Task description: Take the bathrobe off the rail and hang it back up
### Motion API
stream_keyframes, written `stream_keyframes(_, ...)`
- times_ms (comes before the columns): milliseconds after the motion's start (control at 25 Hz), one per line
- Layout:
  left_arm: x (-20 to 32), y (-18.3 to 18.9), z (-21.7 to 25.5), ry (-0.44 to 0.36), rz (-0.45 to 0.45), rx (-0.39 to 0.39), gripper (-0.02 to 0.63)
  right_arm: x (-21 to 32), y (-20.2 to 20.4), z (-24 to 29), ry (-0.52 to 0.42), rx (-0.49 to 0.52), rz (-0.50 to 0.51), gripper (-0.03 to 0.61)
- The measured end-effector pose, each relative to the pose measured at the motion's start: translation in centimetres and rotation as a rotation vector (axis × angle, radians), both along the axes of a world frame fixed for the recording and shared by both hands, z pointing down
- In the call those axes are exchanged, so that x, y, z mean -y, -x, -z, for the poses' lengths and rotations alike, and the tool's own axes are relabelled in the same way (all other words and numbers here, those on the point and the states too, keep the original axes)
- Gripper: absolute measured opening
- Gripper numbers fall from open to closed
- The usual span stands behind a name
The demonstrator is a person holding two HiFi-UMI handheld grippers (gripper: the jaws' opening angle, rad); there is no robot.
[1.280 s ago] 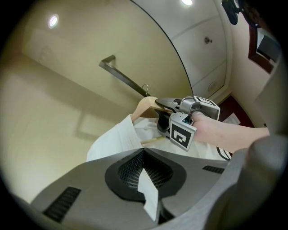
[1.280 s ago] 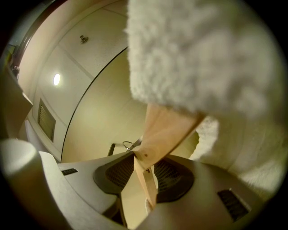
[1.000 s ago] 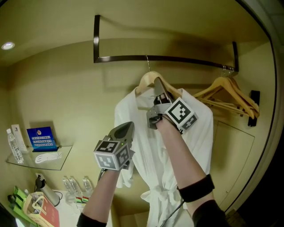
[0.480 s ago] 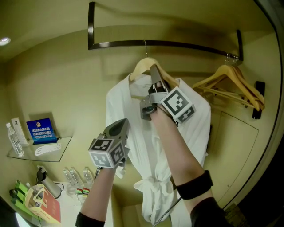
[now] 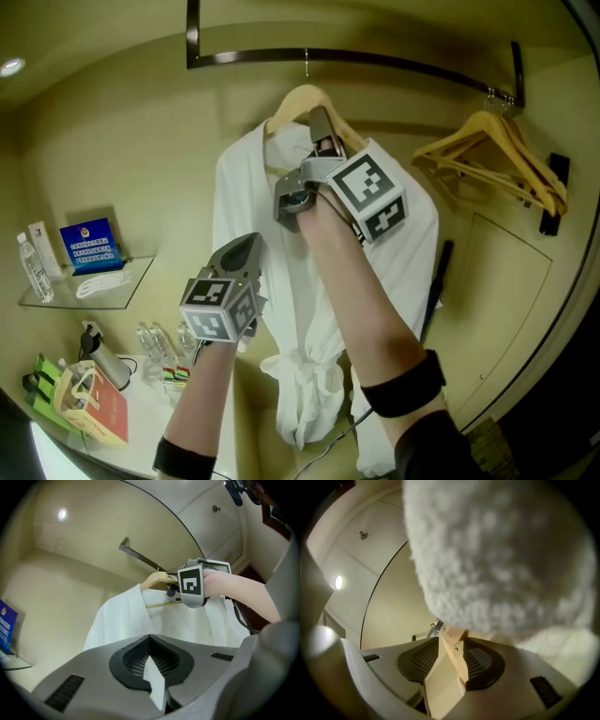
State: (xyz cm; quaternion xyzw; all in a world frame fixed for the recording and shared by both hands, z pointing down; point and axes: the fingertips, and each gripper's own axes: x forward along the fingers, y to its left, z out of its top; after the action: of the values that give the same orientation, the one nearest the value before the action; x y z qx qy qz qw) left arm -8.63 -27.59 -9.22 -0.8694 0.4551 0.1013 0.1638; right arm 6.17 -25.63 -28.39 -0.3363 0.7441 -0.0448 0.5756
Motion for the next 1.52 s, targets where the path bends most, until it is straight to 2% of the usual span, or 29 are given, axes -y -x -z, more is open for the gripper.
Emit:
stream_keyframes(160,-0.8,-0.2,-0.6,0.002,0.009,0.004,0.0,-0.6,0.0,-0.6,0.001,0.006,0.016,0.181)
stream_keyframes(440,-1.8,-1.1,-1.9,0.018,0.021,0.007,0.0,-2.8,1.5,-3.7,-0.024,0.011,0.101,0.18)
stream_keyframes(600,-2.6,-2.0,-3.2,0.036,0.036,0.003,0.0,-3.1,1.0,-6.5,-0.003,-0.052,0.084,0.18)
stream_keyframes(880,-5.3,-3.1,-7.4,0.091,0.085,0.0,0.0,-5.7,1.0,-12.4,0.01,-0.173,0.126,0.179)
stream_keyframes(1040,-7.6,-3.2,-10.4,0.128,0.123,0.008,0.0,-7.5,0.4,-16.6,0.046,-0.294,0.105,0.179)
stream_keyframes(1160,-9.6,-2.9,-12.8,0.172,0.157,0.02,0.0,-9.4,-0.2,-20.4,0.097,-0.429,0.046,0.179)
stream_keyframes(1360,-13.1,-1.4,-17.3,0.239,0.217,0.028,0.0,-11.5,-1.2,-29.0,0.221,-0.714,-0.072,0.164)
stream_keyframes(1520,-15.5,-0.7,-21.6,0.301,0.255,0.04,0.0,-12.1,-3.9,-36.2,0.342,-0.864,-0.141,0.122)
